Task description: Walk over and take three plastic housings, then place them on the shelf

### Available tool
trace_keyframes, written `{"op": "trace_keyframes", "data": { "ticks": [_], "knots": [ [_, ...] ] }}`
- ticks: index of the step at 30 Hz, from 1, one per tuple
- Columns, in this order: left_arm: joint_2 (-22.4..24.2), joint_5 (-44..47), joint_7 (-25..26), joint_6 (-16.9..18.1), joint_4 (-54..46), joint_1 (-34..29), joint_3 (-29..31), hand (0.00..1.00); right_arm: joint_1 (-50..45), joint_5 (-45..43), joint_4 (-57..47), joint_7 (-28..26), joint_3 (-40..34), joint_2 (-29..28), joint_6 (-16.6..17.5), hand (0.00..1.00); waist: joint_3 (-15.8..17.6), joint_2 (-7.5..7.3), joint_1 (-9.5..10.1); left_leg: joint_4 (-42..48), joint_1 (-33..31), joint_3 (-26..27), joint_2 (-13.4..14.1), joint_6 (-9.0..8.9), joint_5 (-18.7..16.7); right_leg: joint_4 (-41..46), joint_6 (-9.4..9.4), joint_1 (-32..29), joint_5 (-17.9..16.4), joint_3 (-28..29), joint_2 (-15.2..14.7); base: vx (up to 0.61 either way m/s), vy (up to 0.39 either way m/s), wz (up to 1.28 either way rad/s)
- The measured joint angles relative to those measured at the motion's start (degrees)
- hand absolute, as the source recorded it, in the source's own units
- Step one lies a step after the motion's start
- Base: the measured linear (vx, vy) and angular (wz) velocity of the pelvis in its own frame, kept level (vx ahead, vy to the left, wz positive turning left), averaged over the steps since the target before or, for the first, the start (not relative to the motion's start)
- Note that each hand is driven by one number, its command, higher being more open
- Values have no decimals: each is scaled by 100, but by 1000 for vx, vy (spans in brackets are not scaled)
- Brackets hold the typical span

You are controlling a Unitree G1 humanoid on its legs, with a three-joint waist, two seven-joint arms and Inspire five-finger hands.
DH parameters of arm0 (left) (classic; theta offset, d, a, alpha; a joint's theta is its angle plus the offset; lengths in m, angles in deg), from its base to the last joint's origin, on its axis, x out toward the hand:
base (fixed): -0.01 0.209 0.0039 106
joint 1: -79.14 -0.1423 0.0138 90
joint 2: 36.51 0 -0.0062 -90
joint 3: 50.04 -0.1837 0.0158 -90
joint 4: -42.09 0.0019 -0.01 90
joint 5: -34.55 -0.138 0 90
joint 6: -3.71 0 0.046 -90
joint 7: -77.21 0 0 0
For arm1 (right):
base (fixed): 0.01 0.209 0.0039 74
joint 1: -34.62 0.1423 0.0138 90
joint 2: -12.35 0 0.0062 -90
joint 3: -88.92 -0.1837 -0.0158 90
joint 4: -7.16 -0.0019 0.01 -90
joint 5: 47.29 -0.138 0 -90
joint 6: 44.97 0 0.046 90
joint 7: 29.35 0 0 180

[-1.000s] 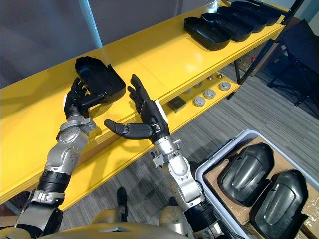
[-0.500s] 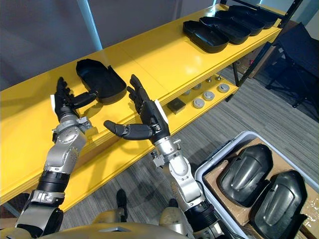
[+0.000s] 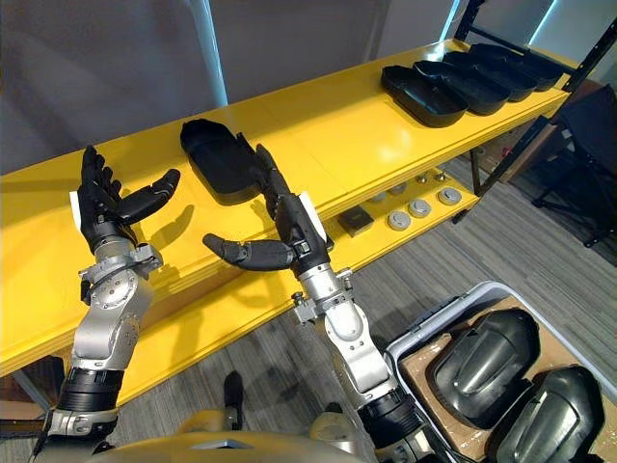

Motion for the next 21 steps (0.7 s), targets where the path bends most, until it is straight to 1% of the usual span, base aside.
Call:
{"op": "trace_keyframes", "data": {
  "ticks": [2, 3, 4, 5, 7, 8, 9, 10, 11, 12, 15, 18, 21],
  "knots": [
    [14, 43, -115, 341, -11, -62, -20, 100, -253, -3, -250, 147, -246, -64, -39, 100, -2, -3, 4, 0, -3, 59, 38, 2, -1, -24, -1, -17, 0, 28, 0, -9, -20, -14],
    [36, 129, -191, 660, -189, -223, -58, 100, -456, -2, -434, 224, -425, -105, -41, 100, -12, -20, -14, 1, -6, 130, 52, 3, -9, -54, -3, -51, 2, 75, 0, 24, -10, -33],
    [120, 228, -269, 960, -589, -524, -95, 100, -699, -1, -594, 310, -630, -194, -41, 100, -36, -53, -43, 1, -8, 256, 58, -12, -22, -90, -15, -100, 13, 175, 6, 35, 0, -40],
    [172, 225, -336, 1122, -792, -686, -137, 100, -829, -1, -649, 371, -753, -242, -40, 100, -51, -76, -64, 1, -4, 307, 60, -18, -38, -103, -25, -119, 27, 219, 6, 57, -1, -43],
    [229, 226, -662, 1649, -1422, -1200, -483, 100, -1344, -12, -727, 563, -1323, -394, -41, 100, -152, -146, -137, 16, 25, 536, 66, -25, -108, -174, -10, -197, 116, 442, 8, 74, -6, -46],
    [231, 229, -797, 1733, -1500, -1279, -559, 100, -1449, -15, -727, 610, -1479, -429, -45, 100, -154, -149, -138, 20, 65, 614, 68, -27, -126, -191, -2, -197, 135, 515, 14, 78, -4, -63],
    [234, 229, -1069, 1861, -1579, -1422, -681, 100, -1635, -19, -726, 685, -1767, -473, -58, 100, -156, -146, -173, 19, 172, 781, 86, -26, -166, -206, 25, -196, 163, 679, 23, 60, -4, -57],
    [239, 229, -1180, 1910, -1585, -1491, -727, 100, -1719, -21, -726, 716, -1897, -474, -64, 100, -165, -135, -211, 17, 224, 863, 99, -30, -192, -215, 24, -191, 166, 757, 31, 53, -17, -72],
    [250, 229, -1382, 1969, -1591, -1650, -772, 100, -1871, -25, -727, 758, -2123, -467, -67, 100, -199, -113, -312, 2, 307, 1021, 134, -81, -263, -268, 14, -187, 190, 903, 61, 37, -28, -75],
    [253, 258, -1576, 1969, -1591, -1777, -800, 100, -1997, -67, -726, 762, -2364, -462, -67, 100, -213, -96, -377, 2, 385, 1209, 182, -111, -314, -321, 2, -207, 221, 1063, 103, 33, -41, -77],
    [249, 452, -1986, 1952, -1563, -2014, -919, 100, -2270, -148, -726, 783, -2854, -443, -66, 100, -268, -64, -562, 1, 496, 1623, 334, -217, -409, -417, -23, -322, 280, 1292, 210, 23, -55, -77],
    [214, 506, -2311, 1927, -1357, -2036, -1028, 100, -2463, -320, -727, 826, -3136, -390, -66, 100, -277, -50, -641, 3, 631, 1924, 462, -296, -469, -474, -56, -393, 399, 1486, 324, 42, -65, -70],
    [211, 852, -2578, 1924, -1124, -2036, -1181, 100, -2575, -382, -726, 874, -3283, -380, -65, 100, -290, -29, -803, 26, 712, 2149, 580, -372, -527, -509, -24, -474, 472, 1725, 470, 59, -70, -45]
  ]
}}
